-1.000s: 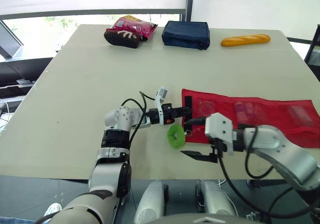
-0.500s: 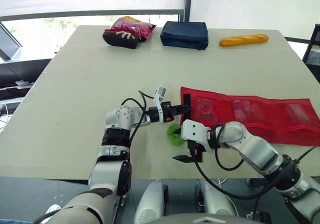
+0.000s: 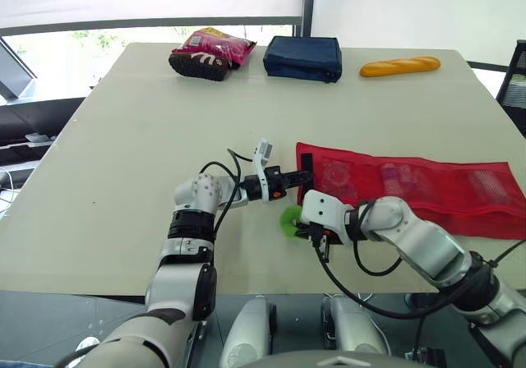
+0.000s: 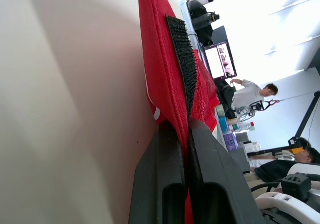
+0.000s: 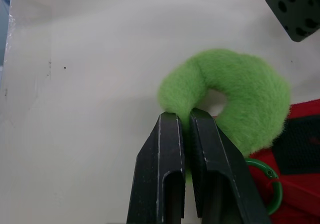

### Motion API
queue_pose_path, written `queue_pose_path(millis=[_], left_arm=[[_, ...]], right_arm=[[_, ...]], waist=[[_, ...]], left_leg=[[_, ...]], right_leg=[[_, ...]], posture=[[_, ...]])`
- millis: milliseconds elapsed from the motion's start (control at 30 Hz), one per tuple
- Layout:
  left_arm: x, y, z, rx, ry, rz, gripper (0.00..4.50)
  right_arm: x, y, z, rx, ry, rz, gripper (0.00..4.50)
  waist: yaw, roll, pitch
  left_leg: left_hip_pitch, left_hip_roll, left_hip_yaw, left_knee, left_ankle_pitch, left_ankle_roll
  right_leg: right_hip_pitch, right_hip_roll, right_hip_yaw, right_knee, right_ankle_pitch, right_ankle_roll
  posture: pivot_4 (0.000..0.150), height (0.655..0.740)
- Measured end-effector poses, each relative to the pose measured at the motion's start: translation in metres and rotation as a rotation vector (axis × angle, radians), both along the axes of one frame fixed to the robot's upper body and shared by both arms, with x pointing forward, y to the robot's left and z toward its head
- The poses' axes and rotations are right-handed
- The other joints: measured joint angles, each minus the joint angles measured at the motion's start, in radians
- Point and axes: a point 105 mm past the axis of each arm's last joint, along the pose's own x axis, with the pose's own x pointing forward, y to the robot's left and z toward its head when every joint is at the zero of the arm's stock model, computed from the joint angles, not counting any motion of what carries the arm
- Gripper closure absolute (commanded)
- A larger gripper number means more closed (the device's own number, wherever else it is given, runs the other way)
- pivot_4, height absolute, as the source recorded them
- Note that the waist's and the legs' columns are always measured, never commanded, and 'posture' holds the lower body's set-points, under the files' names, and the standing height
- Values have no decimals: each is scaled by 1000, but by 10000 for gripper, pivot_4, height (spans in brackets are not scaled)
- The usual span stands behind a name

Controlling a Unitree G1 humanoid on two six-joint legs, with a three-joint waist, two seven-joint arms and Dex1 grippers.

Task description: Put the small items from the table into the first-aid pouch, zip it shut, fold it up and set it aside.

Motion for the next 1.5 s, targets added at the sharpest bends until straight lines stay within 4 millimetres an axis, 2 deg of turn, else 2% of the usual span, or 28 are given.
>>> queue_pose_path(millis=[67, 167, 233, 367, 533, 733, 800, 900, 1100, 1333, 1367, 1400, 1500], left_arm=[[0, 3, 0, 17, -18, 1, 45000], [-2, 7, -1, 38, -45, -5, 45000], [-3, 8, -2, 48, -60, -13, 45000], [-4, 17, -4, 78, -86, -15, 45000], [-4, 22, -4, 95, -103, -21, 45000], [-5, 29, -6, 118, -135, -32, 45000], [-5, 36, -6, 129, -144, -26, 45000], [-4, 45, -6, 153, -153, -17, 45000], [-3, 57, -7, 185, -171, -10, 45000], [-4, 80, -9, 253, -206, -9, 45000], [-5, 86, -10, 271, -214, -7, 45000], [-5, 88, -10, 277, -216, -5, 45000], [-4, 102, -11, 321, -229, 14, 45000]], right_arm=[[-1, -2, 5, 84, 37, -47, 44396], [-5, -8, 27, 248, 53, -109, 44396], [-6, -15, 35, 328, 66, -161, 44396], [-7, -40, 34, 424, 117, -303, 44396], [-3, -59, 42, 579, 132, -469, 44396], [-3, -95, 31, 601, 130, -656, 44396], [-7, -114, 27, 592, 123, -722, 44396], [-9, -131, 27, 587, 101, -777, 44396], [-11, -146, 35, 623, 61, -822, 44396], [-13, -198, 31, 578, -1, -972, 44396], [-13, -212, 31, 566, -21, -1014, 44396], [-13, -216, 31, 561, -27, -1028, 44396], [-12, -248, 30, 515, -79, -1130, 44396]], waist=[[-4, 0, 0], [-10, 0, 0], [-9, 0, 0], [-12, 0, 0], [-11, 0, 0], [-12, 1, 1], [-12, 1, 1], [-15, 1, 1], [-14, 1, 1], [-13, 1, 1], [-14, 1, 1], [-14, 1, 1], [-13, 2, 1]], left_leg=[[0, 0, 0, 0, 0, 0], [0, 2, 0, -1, 0, 0], [0, 2, 0, -2, 0, 0], [0, 2, 1, -2, 0, 0], [0, 3, 1, -3, 0, 0], [0, 3, 3, -3, 0, 0], [0, 3, 3, -4, 0, 0], [0, 4, 3, -4, 0, 0], [0, 4, 3, -4, 0, 0], [0, 4, 4, -5, 0, 0], [0, 4, 5, -5, 0, 0], [0, 4, 5, -6, 0, 0], [0, 4, 5, -6, 0, 0]], right_leg=[[0, 0, 0, 0, 0, 0], [-1, 1, 0, 0, 0, 1], [-1, 1, 0, 0, 0, 0], [-2, 1, 1, 0, -1, -1], [-3, 2, 1, 0, -1, -1], [-3, 2, 2, 0, -1, -1], [-3, 2, 2, 0, -2, -1], [-4, 2, 2, 0, -2, -1], [-4, 2, 2, 0, -2, -1], [-4, 2, 3, -1, -2, -1], [-4, 2, 3, -1, -2, -2], [-4, 2, 3, -1, -2, -2], [-5, 2, 3, -1, -2, -2]], posture=[[1500, 7134], [1500, 7134], [1500, 7134], [1500, 7134], [1500, 7134], [1500, 7134], [1500, 7134], [1500, 7134], [1500, 7134], [1500, 7134], [1500, 7134], [1500, 7134], [1500, 7134]])
